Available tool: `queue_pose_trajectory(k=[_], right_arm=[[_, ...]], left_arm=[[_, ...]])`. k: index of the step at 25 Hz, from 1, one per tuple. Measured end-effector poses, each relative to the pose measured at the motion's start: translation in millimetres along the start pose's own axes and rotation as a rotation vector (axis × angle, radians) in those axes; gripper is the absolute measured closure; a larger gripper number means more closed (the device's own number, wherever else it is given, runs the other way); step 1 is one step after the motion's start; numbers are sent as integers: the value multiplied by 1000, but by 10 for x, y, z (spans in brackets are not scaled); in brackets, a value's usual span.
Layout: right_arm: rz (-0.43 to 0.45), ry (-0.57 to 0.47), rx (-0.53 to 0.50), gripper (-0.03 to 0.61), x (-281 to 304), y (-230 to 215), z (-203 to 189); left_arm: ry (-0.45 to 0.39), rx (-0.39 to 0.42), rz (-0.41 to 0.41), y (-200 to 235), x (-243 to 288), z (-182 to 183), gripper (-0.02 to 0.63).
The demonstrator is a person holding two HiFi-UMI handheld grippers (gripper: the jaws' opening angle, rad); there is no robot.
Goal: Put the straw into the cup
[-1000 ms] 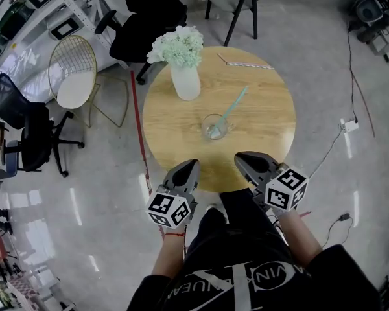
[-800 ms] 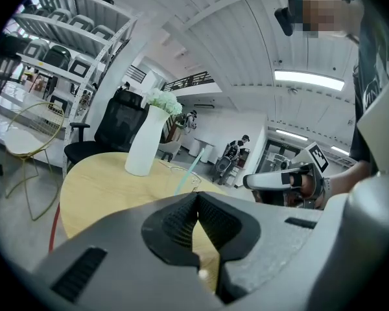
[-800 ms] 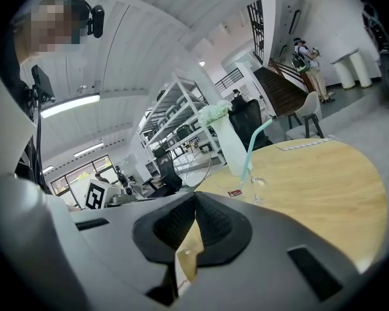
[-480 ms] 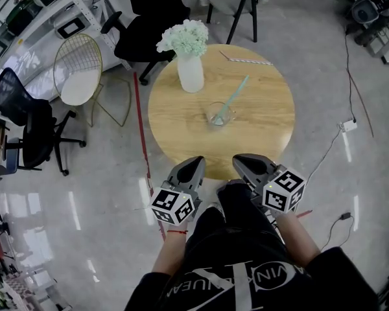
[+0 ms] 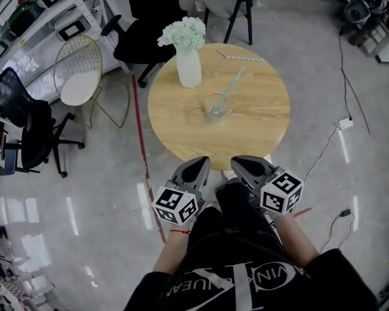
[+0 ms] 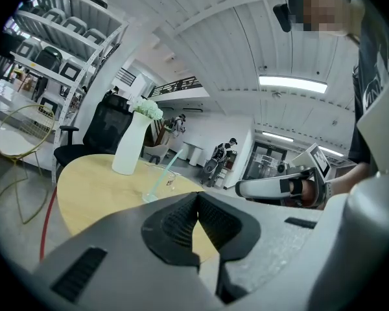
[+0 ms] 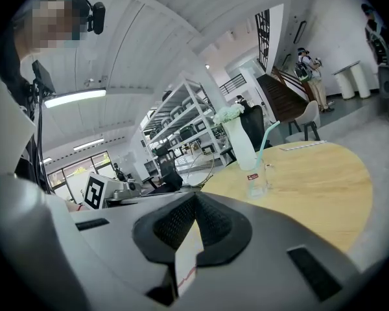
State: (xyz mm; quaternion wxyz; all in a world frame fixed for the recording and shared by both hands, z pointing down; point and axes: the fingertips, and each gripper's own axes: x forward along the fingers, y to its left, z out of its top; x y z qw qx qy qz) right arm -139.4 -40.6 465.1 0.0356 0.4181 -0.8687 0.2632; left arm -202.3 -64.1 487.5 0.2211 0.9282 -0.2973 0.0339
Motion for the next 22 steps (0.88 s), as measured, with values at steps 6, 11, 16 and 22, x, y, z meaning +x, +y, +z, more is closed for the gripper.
queue_pose_trajectory(k=[6,11,16,22], right_arm=[[-16,-9,-3,575,-106,151,-105],[-23,-8,9,575,-169,250,-226],[-25,-4,23,575,-215,276,-282],[-37,-11,41,575,-252,207,-244]], left_arm=[[1,10,-20,-135,-136,-57,606],[4,11,-30,-207,-242,-135,606],[9,-2,-24,-215,-262,-197,606],[8,8,-38,-275,-220,-153,607]])
